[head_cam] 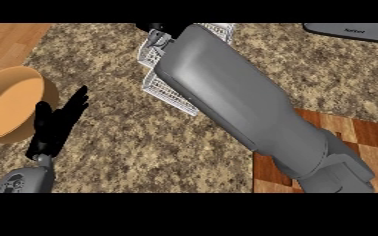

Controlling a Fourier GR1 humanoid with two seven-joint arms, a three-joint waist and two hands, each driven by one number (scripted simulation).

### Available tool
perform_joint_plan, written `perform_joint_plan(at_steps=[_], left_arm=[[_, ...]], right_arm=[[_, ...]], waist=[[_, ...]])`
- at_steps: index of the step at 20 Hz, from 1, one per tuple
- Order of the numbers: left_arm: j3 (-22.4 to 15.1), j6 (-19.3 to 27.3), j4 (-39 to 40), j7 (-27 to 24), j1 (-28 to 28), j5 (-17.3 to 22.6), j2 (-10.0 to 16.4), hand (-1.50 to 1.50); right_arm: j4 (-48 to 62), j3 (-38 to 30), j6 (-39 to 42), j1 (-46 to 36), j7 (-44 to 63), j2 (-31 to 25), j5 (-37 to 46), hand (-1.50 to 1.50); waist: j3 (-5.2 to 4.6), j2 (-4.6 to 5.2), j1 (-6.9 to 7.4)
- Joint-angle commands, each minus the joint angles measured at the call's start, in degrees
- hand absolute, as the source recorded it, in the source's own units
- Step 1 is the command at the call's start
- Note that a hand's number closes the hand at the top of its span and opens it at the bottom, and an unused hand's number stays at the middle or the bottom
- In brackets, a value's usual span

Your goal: Pick the cupcake from the cutting board and place it in the tiered basket

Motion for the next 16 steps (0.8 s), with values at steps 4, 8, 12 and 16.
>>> perform_joint_plan(at_steps=[4,8,12,16], left_arm=[[0.8,-0.1,-0.1,-0.7,-0.2,0.1,0.7,0.0],[0.4,0.3,-0.2,-1.9,1.8,-0.2,-0.2,0.0],[1.3,1.2,-0.6,-0.4,1.4,0.0,0.0,0.0],[1.3,0.7,0.1,-1.4,1.6,0.0,0.0,0.0]], right_arm=[[9.2,-4.1,-14.5,-2.2,3.9,0.7,-1.9,1.5],[14.2,-5.2,-16.4,-6.2,1.9,0.7,-4.3,1.5],[27.9,0.6,2.1,-10.9,-3.8,0.7,2.9,1.5],[33.4,1.9,8.4,-15.8,-8.7,0.7,1.9,1.5]], waist=[[0.04,0.5,-0.52],[0.01,-0.02,-0.93],[-0.08,-0.25,-3.03],[-0.07,-0.19,-3.28]])
